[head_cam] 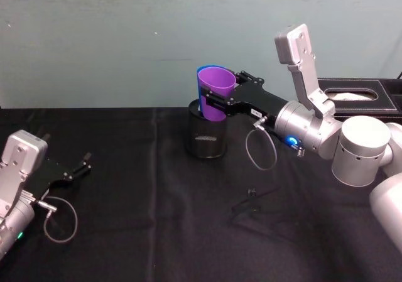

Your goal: Pick up one cup with a gripper and tap it against the other cup.

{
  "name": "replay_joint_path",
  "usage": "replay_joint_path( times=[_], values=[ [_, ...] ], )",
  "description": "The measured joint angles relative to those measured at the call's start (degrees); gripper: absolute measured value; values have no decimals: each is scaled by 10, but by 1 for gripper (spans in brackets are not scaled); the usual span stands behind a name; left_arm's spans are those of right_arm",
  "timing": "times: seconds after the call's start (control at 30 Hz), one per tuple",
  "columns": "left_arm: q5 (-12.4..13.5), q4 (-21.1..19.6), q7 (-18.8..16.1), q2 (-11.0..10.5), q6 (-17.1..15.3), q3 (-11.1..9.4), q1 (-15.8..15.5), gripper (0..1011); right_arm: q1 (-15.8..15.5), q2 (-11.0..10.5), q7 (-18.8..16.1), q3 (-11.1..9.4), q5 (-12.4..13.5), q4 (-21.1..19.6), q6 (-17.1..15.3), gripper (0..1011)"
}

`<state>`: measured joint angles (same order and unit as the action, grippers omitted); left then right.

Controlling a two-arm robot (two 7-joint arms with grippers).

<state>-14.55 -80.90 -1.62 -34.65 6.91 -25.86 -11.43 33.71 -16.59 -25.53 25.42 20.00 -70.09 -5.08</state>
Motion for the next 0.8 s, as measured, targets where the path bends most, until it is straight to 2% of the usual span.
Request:
replay_joint_path(
  times=[0.8],
  values=[
    [0, 0, 0, 0, 0, 0, 0, 1000, 1, 1, -5, -1, 1, 2, 2, 734]
  ],
)
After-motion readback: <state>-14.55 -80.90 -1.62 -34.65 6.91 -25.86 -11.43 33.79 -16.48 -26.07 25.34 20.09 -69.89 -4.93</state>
